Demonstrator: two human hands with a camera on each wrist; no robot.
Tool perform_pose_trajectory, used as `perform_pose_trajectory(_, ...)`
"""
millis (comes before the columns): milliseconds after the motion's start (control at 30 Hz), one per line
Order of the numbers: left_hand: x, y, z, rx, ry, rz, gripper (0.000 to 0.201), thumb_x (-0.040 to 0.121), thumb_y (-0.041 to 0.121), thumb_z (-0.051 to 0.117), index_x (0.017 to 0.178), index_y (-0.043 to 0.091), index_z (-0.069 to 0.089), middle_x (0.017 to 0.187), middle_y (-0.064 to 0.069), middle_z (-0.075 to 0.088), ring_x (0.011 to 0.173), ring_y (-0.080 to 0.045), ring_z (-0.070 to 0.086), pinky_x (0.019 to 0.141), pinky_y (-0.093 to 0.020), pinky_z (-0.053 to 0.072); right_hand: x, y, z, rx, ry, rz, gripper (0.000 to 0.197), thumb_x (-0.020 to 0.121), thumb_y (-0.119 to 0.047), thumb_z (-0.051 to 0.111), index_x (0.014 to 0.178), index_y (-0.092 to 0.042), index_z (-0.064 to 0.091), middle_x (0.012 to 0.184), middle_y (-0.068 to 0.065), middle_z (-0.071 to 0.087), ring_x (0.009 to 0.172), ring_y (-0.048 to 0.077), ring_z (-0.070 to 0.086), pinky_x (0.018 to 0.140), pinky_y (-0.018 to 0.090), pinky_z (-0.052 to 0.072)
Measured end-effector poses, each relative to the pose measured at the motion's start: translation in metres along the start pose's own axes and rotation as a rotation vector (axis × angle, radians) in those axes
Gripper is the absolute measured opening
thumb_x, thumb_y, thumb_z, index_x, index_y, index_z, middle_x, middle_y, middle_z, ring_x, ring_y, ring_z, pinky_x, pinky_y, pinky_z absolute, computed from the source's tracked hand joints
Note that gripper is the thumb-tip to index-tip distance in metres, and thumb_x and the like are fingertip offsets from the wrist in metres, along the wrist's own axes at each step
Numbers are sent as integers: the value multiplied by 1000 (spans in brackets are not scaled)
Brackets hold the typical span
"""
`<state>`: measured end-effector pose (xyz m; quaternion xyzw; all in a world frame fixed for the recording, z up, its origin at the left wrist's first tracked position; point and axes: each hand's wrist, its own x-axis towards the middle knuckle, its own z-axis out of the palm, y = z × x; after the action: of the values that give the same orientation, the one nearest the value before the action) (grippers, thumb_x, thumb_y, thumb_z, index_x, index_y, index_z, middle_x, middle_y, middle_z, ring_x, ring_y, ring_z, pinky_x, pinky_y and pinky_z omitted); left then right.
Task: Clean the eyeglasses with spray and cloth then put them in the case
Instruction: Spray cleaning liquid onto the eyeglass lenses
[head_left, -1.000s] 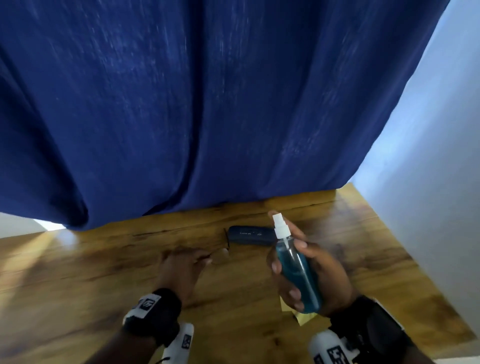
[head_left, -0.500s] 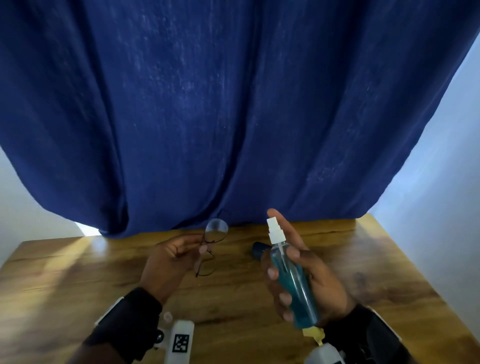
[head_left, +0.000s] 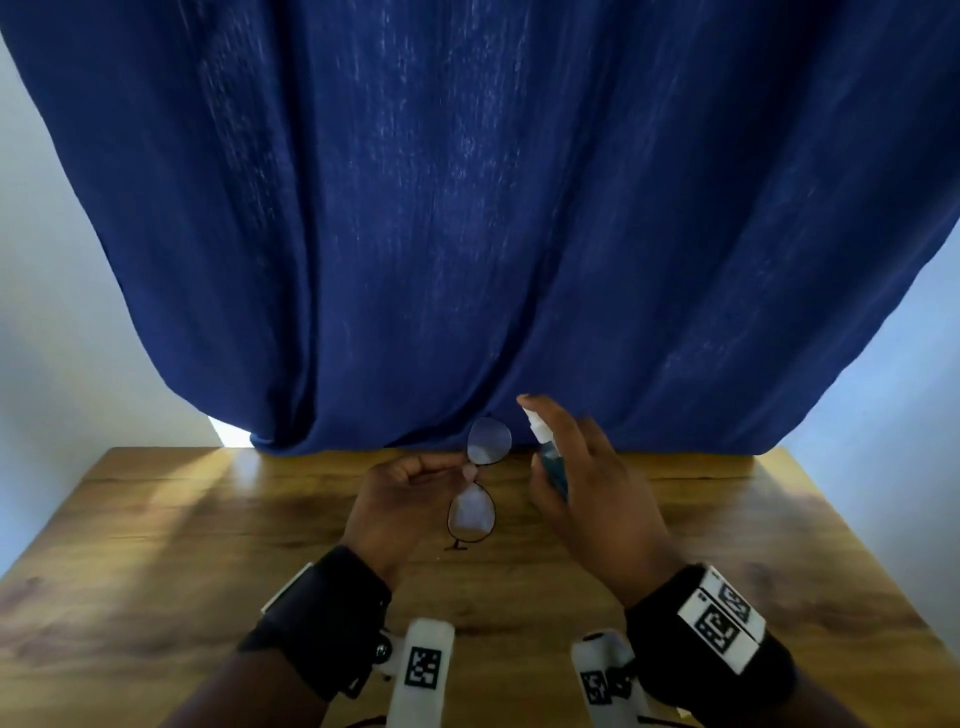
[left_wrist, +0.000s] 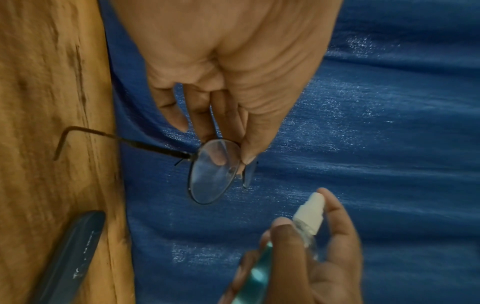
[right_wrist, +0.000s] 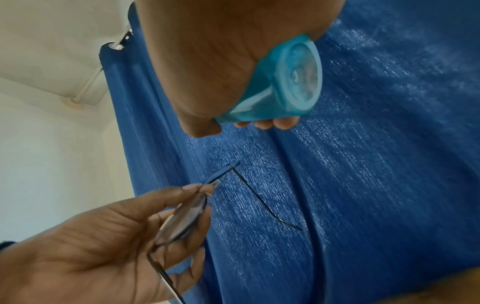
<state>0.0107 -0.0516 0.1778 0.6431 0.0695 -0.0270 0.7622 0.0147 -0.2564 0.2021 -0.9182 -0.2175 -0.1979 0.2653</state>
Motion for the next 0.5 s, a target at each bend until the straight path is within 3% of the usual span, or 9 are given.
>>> perform_pose_trajectory(133, 0, -1, -3, -1, 13, 12, 16, 89, 14, 76, 102, 7, 79, 101, -10, 81, 100, -24, 76, 87, -33, 61, -3, 6, 9, -1, -16, 69, 57, 98, -32, 55, 146, -44, 27, 118, 2, 62, 79, 12, 64, 61, 32, 59)
perform_pose_trajectory(200, 0, -3, -5, -6, 15, 8, 18, 89, 13, 75, 105, 6, 78, 103, -10, 81, 100, -23, 76, 84, -32, 60, -5, 7, 4, 46, 100, 68, 58, 98, -31, 57, 149, -42, 31, 117, -4, 59, 79, 6, 63, 60, 20, 57)
perform_pose_trajectory(300, 0, -4, -9, -21, 21, 6, 19, 90, 14, 74, 108, 7, 77, 105, -9, 81, 100, -21, 76, 81, -27, 59, -10, 12, -8, 180, 205, 44, 58, 100, -30, 57, 152, -40, 33, 128, -16, 49, 110, -16, 52, 82, 0, 44)
perform_pose_trajectory(333, 1, -5, -10, -23, 27, 7, 19, 91, 14, 73, 108, 8, 77, 104, -8, 81, 100, -20, 76, 79, -25, 58, -13, 15, -12, 218, 188, 49, 58, 100, -31, 57, 152, -41, 32, 132, -16, 50, 114, -16, 49, 87, -2, 39)
perform_pose_trajectory(400, 3, -4, -12, -35, 51, 4, 16, 92, 14, 72, 106, 10, 78, 103, -7, 81, 99, -18, 76, 77, -24, 57, -21, 17, -15, 253, 71, 81, 59, 100, -38, 55, 149, -55, 27, 132, -12, 54, 108, -10, 54, 84, 0, 41)
perform_pose_trajectory(500, 6, -4, -11, -69, 90, -16, 14, 92, 13, 72, 103, 12, 79, 104, -6, 81, 103, -20, 76, 88, -34, 59, -35, 11, -9, 192, -230, 53, 64, 100, -45, 54, 140, -74, 13, 135, -21, 48, 104, -10, 56, 75, 7, 50)
